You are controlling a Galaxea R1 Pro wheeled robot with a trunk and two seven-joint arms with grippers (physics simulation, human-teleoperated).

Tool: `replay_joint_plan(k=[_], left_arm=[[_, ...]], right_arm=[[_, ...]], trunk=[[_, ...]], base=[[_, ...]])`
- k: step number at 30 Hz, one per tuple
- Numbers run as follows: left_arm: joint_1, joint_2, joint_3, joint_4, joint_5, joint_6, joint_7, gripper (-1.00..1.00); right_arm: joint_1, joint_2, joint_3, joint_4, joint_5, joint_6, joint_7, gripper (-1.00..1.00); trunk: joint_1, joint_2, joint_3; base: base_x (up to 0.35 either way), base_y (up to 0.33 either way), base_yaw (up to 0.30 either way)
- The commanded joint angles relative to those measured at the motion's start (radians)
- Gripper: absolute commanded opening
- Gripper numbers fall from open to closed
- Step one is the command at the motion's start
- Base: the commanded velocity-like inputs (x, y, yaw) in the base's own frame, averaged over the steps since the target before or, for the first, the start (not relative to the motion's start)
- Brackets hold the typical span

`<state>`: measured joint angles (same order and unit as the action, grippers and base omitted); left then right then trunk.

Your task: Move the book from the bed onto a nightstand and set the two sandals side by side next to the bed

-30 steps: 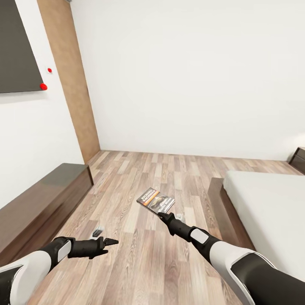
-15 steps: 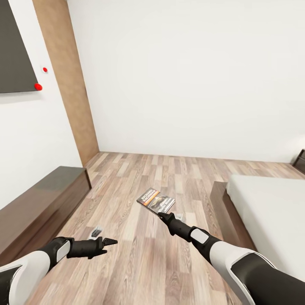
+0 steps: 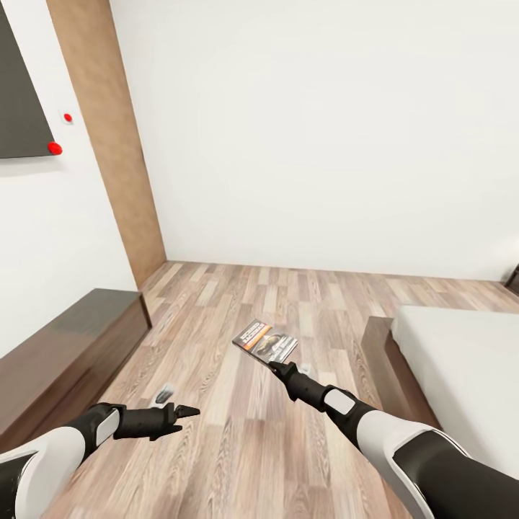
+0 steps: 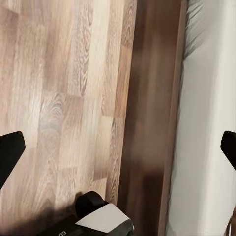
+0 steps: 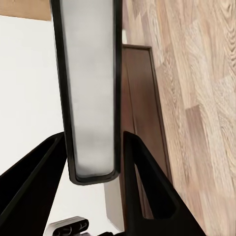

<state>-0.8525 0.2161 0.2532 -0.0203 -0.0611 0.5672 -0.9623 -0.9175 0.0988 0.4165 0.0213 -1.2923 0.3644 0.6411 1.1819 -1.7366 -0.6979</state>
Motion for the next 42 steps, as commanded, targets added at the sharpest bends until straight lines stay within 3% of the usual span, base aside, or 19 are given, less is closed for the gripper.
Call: replay_joint_plan(k=[1, 42], left_arm=[[0.000, 0.000, 0.008, -0.001, -0.006, 0.008, -0.003, 1.00], [0.000, 0.000, 0.008, -0.001, -0.006, 0.008, -0.003, 1.00]], right_arm=[[-0.001, 0.001, 0.002, 0.002, -0.013, 0.007, 0.003, -1.00], [-0.001, 0.001, 0.004, 0.002, -0.015, 0.007, 0.005, -1.00]], trunk=[[0.000, 0.000, -0.001], [0.000, 0.000, -0.001]], base=[[0.217, 0.000, 0.000], [0.224, 0.000, -0.015]])
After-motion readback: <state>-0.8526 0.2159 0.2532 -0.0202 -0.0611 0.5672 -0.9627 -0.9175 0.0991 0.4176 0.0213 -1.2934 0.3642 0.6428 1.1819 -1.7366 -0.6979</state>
